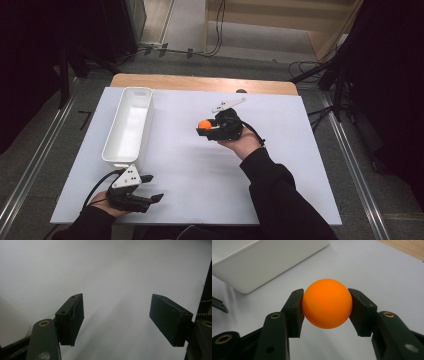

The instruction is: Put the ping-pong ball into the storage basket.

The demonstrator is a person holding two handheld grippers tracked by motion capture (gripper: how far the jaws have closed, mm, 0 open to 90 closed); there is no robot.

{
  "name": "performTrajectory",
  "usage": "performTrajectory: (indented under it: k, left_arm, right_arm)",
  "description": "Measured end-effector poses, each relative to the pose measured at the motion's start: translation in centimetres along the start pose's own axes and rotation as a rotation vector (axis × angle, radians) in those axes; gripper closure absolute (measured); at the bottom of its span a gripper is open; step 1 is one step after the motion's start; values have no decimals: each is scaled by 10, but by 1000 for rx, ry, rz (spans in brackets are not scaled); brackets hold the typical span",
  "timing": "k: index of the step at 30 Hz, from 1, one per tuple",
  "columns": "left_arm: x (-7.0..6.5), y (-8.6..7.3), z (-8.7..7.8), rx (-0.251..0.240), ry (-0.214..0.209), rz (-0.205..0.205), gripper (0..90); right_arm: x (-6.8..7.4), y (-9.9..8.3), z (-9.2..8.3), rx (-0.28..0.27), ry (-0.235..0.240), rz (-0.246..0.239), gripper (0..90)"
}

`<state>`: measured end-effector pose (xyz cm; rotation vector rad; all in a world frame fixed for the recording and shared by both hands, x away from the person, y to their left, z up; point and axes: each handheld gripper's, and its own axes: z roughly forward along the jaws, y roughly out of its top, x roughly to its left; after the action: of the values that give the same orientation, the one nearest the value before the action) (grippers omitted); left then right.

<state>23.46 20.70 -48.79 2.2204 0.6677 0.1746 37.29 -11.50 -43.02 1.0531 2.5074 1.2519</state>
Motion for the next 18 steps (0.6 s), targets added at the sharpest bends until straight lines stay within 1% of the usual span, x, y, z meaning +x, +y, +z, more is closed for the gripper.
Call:
performTrajectory:
  k: [7, 9, 10, 18]
  left_arm:
    - [0, 0, 0, 1, -1, -1, 279]
    - [0, 0, 0, 1, -1, -1, 279]
    - [0, 0, 0, 0, -2, -2, 279]
    - [0, 0, 0, 4, -1, -2, 279]
  right_arm:
    - [4, 1, 1, 5, 29, 2, 478]
    - [5, 1, 1, 2, 28, -6, 478]
    - [6, 1, 1, 4, 31, -1, 477]
    - [12, 3, 1, 6, 48, -16, 478]
